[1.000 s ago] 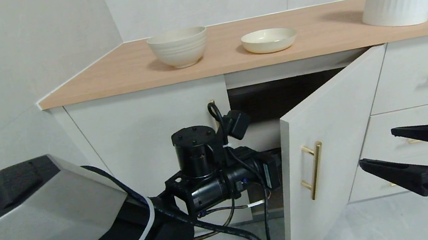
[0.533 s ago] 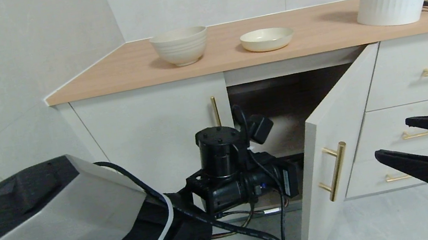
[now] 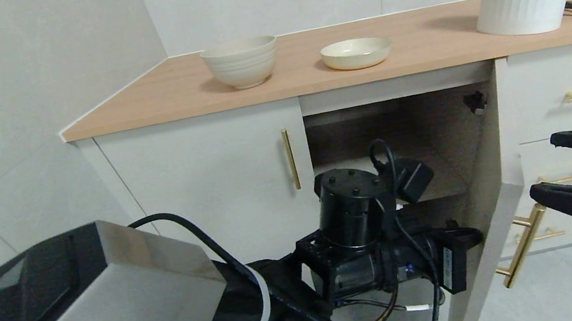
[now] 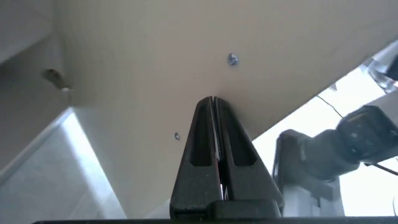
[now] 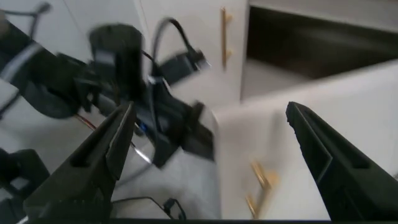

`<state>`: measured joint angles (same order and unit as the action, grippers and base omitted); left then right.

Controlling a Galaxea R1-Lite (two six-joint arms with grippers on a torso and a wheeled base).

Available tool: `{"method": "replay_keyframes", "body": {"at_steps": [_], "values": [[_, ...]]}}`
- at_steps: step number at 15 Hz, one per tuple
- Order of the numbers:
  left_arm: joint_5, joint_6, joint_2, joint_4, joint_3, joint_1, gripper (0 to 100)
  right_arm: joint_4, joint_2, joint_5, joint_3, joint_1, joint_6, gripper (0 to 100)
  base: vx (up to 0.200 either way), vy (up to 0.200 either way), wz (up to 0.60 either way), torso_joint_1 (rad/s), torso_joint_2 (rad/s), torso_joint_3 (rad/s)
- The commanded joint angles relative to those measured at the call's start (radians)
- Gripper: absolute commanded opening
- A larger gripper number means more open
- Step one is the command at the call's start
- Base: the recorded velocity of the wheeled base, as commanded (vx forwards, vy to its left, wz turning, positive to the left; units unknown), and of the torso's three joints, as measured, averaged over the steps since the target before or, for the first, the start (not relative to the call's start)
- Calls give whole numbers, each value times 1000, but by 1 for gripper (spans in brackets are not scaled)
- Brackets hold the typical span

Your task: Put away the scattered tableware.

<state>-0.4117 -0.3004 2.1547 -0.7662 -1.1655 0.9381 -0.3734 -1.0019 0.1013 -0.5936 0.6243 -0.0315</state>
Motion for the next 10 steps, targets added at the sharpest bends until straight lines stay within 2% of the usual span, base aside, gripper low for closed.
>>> {"method": "replay_keyframes", "body": {"at_steps": [1, 3, 5, 8, 10], "values": [[2, 0, 33, 10, -65, 53, 0, -4, 6, 3, -15, 0, -4, 100, 0, 0, 0, 0, 0, 0], [5, 0, 48, 24, -100, 87, 0, -32, 8, 6, -15, 0, -15, 100, 0, 0, 0, 0, 0, 0], [11, 1, 51, 19, -97, 103, 0, -61, 6, 6, -12, 0, -16, 100, 0, 0, 0, 0, 0, 0], [73, 0, 39, -27, -91, 97, 0, -61, 2, 20, -14, 0, -19, 100, 0, 0, 0, 0, 0, 0], [126, 0, 11, -45, -60, 73, 0, -61, -12, 20, -12, 0, -22, 100, 0, 0, 0, 0, 0, 0]]}}
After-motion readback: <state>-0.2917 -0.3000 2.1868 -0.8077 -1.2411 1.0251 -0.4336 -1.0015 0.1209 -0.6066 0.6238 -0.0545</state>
